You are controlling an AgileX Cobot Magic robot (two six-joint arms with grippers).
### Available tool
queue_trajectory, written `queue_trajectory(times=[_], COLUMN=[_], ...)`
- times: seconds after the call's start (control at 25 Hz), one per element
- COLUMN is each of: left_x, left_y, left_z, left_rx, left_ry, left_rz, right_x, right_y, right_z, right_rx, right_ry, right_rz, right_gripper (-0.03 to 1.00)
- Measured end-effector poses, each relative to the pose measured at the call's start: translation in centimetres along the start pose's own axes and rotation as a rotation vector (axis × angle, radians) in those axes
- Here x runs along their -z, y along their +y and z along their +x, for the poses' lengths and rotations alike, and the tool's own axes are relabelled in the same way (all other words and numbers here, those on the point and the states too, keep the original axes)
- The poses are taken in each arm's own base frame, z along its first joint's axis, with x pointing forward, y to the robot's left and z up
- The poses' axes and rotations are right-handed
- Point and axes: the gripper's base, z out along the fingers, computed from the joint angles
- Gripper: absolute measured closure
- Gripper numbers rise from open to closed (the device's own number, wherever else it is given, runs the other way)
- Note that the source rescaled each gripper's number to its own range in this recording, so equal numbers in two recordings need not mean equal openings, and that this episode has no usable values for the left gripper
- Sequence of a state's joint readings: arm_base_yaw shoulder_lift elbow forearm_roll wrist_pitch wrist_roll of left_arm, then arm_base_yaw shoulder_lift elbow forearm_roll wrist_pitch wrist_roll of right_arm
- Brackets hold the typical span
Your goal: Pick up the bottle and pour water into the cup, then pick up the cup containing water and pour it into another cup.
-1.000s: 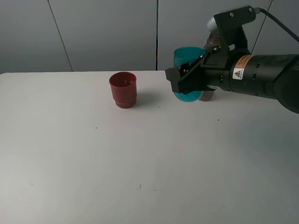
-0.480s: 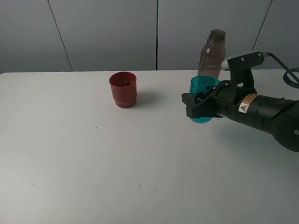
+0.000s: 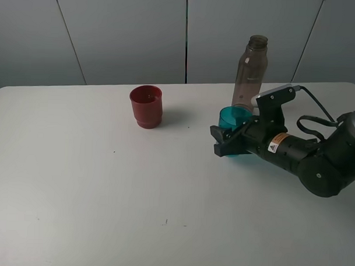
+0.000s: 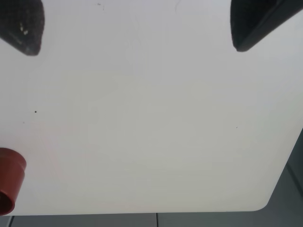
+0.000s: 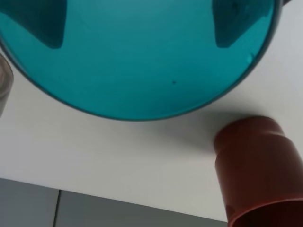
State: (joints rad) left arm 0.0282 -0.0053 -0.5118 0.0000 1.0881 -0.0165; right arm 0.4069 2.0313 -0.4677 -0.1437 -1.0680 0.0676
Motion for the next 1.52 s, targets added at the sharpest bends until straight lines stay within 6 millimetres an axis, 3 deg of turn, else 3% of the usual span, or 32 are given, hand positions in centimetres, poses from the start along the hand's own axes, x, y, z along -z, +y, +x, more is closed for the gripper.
queue_trajectory(times=[0.32, 0.84, 0.92, 1.16, 1.2, 1.28, 1.52], left_x=[0.0, 0.0, 0.0, 0.0, 0.0, 0.0, 0.0], left_y=[0.0, 0.0, 0.0, 0.0, 0.0, 0.0, 0.0], left_z=[0.0, 0.0, 0.0, 0.0, 0.0, 0.0, 0.0], left_rx=[0.000, 0.000, 0.000, 0.000, 0.000, 0.000, 0.000], left_ry=[0.000, 0.000, 0.000, 0.000, 0.000, 0.000, 0.000], left_rz=[0.000, 0.000, 0.000, 0.000, 0.000, 0.000, 0.000], right_x=[-1.8, -1.9, -1.9, -1.9, -1.9, -1.6, 1.3], right_y=[-0.2, -0.2, -0.2, 0.0, 0.0, 0.1, 0.2], right_z=[1.4, 1.6, 1.6, 1.7, 1.7, 1.8, 1.8], right_rx=[0.026, 0.024, 0.024, 0.037, 0.033, 0.030, 0.025], right_ry=[-0.026, -0.021, -0.021, -0.020, -0.020, -0.012, 0.115], right_rz=[-0.004, -0.004, -0.004, -0.032, -0.033, -0.033, -0.008], right_gripper=[0.89, 0.88, 0.78, 0.09, 0.03, -0.02, -0.03])
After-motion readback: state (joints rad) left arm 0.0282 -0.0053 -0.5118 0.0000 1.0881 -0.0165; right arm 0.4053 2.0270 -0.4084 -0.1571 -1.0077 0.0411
